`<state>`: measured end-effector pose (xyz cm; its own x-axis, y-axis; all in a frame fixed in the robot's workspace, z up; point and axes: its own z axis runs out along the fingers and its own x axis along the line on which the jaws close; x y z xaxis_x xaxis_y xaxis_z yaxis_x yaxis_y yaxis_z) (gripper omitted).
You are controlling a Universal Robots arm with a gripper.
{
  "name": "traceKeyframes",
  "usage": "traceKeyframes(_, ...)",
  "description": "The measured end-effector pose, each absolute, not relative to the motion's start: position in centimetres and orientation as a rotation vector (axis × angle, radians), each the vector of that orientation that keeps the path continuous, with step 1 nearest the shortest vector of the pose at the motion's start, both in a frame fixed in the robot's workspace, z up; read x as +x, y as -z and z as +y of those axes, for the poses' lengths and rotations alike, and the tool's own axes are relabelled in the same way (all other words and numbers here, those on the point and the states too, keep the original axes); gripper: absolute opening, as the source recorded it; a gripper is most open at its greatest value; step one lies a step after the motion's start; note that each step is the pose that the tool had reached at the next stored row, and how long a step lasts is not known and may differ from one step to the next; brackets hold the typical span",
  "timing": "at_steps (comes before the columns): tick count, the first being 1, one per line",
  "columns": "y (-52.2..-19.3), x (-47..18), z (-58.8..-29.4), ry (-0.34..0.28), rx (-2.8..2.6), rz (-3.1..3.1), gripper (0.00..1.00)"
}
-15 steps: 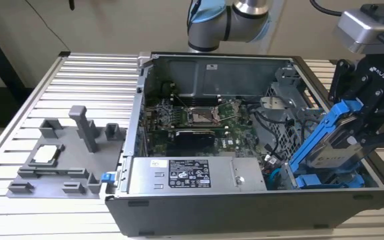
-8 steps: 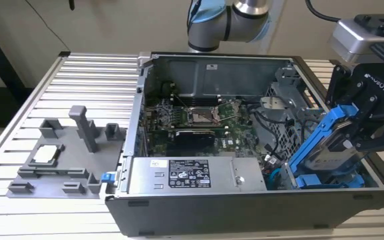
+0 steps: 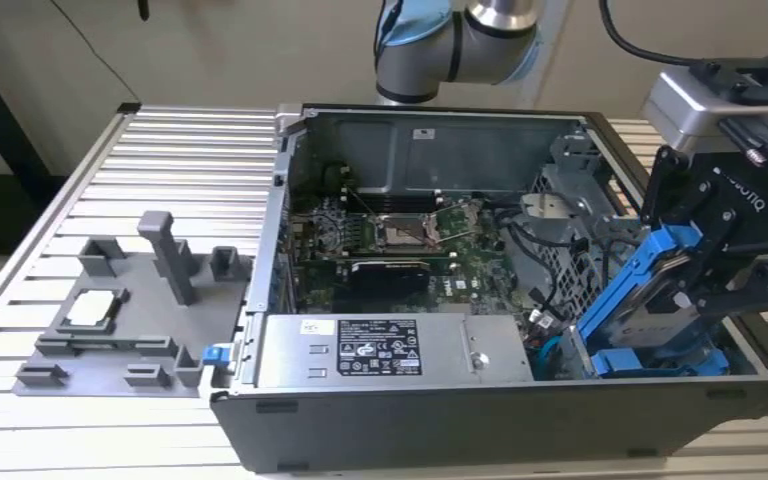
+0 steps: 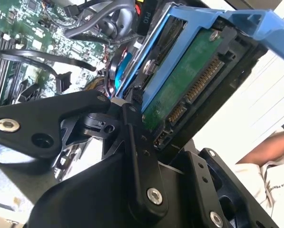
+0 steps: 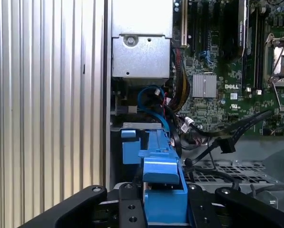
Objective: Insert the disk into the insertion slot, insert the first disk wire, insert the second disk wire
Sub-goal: 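Insert the disk into the insertion slot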
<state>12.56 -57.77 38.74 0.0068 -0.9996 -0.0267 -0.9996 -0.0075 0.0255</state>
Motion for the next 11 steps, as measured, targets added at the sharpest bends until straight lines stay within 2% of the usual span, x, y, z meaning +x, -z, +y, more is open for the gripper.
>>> traceKeyframes(11,-37.1,12.6,-57.8,-0.057,-2.228,2.212,0.33)
